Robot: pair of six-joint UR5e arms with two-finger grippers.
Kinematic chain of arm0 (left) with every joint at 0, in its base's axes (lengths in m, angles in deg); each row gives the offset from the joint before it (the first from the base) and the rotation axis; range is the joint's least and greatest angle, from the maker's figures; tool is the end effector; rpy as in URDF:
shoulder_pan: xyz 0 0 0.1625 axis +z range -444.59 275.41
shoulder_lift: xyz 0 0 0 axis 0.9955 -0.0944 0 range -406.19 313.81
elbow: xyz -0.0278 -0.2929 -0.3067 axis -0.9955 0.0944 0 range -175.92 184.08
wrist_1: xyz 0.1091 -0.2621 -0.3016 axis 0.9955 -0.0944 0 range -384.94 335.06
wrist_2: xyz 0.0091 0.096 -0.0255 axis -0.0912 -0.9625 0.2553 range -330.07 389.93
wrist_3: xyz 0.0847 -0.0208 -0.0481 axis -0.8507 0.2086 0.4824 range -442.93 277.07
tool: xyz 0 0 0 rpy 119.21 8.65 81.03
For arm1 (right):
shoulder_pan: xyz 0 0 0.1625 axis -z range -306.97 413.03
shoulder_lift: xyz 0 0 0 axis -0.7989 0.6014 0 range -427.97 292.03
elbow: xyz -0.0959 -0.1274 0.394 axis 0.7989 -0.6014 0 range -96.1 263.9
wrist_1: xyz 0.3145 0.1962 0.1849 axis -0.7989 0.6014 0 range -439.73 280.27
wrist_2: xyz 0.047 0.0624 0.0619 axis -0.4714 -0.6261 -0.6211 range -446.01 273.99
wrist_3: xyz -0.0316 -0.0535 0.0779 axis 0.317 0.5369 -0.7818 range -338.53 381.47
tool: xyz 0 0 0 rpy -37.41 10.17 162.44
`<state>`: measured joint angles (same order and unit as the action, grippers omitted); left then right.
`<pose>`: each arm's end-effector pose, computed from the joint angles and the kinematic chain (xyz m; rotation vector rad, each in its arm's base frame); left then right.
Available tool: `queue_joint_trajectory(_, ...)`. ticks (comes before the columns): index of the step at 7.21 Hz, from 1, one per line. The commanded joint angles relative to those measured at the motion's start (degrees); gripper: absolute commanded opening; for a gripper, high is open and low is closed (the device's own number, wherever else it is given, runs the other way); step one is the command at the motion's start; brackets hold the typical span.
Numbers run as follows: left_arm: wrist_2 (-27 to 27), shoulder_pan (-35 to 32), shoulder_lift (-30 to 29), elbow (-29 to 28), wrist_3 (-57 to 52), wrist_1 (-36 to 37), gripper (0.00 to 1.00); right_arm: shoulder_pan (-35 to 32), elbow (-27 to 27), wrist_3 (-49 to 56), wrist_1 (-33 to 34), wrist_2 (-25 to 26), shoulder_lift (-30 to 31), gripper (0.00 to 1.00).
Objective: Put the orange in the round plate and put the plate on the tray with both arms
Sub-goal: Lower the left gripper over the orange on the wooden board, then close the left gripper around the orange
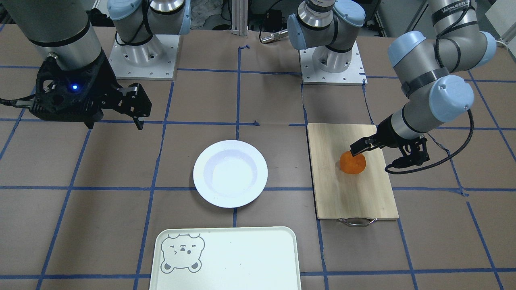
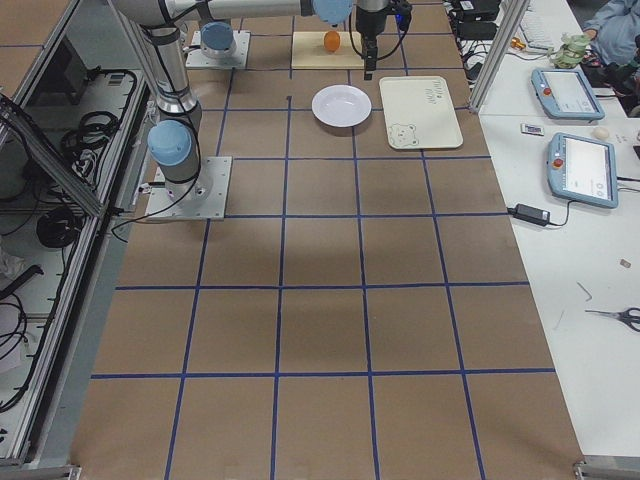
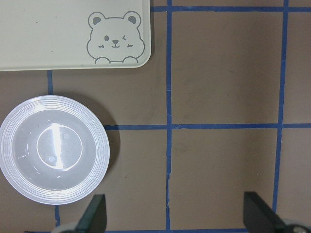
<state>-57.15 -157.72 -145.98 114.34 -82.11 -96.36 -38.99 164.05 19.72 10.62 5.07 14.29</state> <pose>0.0097 -0.5087 0.2676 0.4768 -3.0120 -0.2925 0.1508 -0.5481 0.5029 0.0066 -3.1235 0.0681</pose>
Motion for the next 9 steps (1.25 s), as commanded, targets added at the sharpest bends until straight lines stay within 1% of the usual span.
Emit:
queue_joint_trajectory(1, 0.60, -0.34, -2.68, 0.75, -0.29, 2.60, 1.00, 0.00, 0.09, 0.00, 0.00, -0.02, 0.00, 1.00)
queue_joint_trajectory(5, 0.69, -0.34, -6.64, 0.75, -0.47, 4.26, 1.00, 0.00, 0.45, 0.00, 0.00, -0.02, 0.09, 1.00)
queue_joint_trajectory(6, 0.69, -0.43, -7.52, 0.66, -0.56, 5.14, 0.82, 0.00, 0.45, 0.09, 0.00, -0.02, 0.09, 1.00)
queue_joint_trajectory(7, 0.69, -0.43, -7.87, 0.57, -1.51, 5.24, 0.30, 0.00, 0.45, 0.00, 0.00, -0.02, 0.09, 1.00)
queue_joint_trajectory(8, 0.69, -0.43, -7.88, 0.48, -1.87, 5.41, 0.00, 0.00, 0.45, 0.09, 0.00, 0.06, 0.09, 1.00)
queue_joint_trajectory(9, 1.30, -0.78, -7.62, 0.05, -1.01, 5.85, 0.00, 0.00, 0.45, 0.00, 0.00, 0.06, 0.09, 1.00)
